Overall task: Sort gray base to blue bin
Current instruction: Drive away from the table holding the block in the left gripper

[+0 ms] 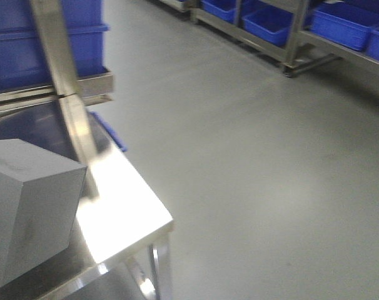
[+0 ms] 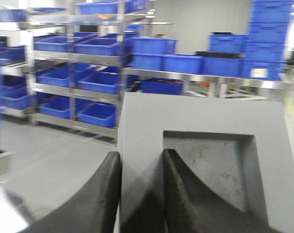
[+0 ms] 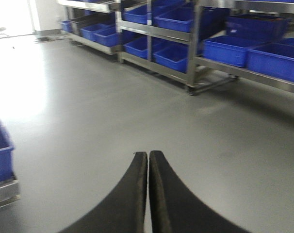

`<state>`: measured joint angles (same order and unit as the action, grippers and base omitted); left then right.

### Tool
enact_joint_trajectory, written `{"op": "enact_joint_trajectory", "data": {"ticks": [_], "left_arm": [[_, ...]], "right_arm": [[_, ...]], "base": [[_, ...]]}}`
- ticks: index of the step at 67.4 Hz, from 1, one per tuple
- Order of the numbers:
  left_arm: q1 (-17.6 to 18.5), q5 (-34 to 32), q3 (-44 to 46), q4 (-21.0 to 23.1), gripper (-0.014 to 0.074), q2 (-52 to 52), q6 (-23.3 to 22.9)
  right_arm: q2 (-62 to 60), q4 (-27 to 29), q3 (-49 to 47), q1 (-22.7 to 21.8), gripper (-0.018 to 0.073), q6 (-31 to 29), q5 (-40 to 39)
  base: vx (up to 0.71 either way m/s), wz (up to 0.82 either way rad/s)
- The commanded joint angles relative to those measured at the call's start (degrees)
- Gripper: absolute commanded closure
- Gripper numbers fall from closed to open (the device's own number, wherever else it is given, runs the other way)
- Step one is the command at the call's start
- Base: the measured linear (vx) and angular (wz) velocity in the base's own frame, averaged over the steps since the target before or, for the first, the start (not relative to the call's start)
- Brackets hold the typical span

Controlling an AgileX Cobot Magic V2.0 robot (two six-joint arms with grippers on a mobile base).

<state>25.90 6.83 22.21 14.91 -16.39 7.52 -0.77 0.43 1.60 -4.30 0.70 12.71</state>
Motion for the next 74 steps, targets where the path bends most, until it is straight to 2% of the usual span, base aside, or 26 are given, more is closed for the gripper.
{"op": "enact_joint_trajectory", "data": {"ticks": [1,74], "left_arm": [[0.2,-6.0,1.8,0.6,0.0603,-0.3,-0.3],[0.2,-6.0,1.8,0.6,0.0603,-0.3,-0.3]], "right_arm": [[-0.5,-0.4,0.1,-0.3,0.0564,-0.7,-4.3],[-0.5,-0.4,0.1,-0.3,0.0564,-0.7,-4.3]], "base": [[-0.09,-0.67],[0.0,-0.67]]}}
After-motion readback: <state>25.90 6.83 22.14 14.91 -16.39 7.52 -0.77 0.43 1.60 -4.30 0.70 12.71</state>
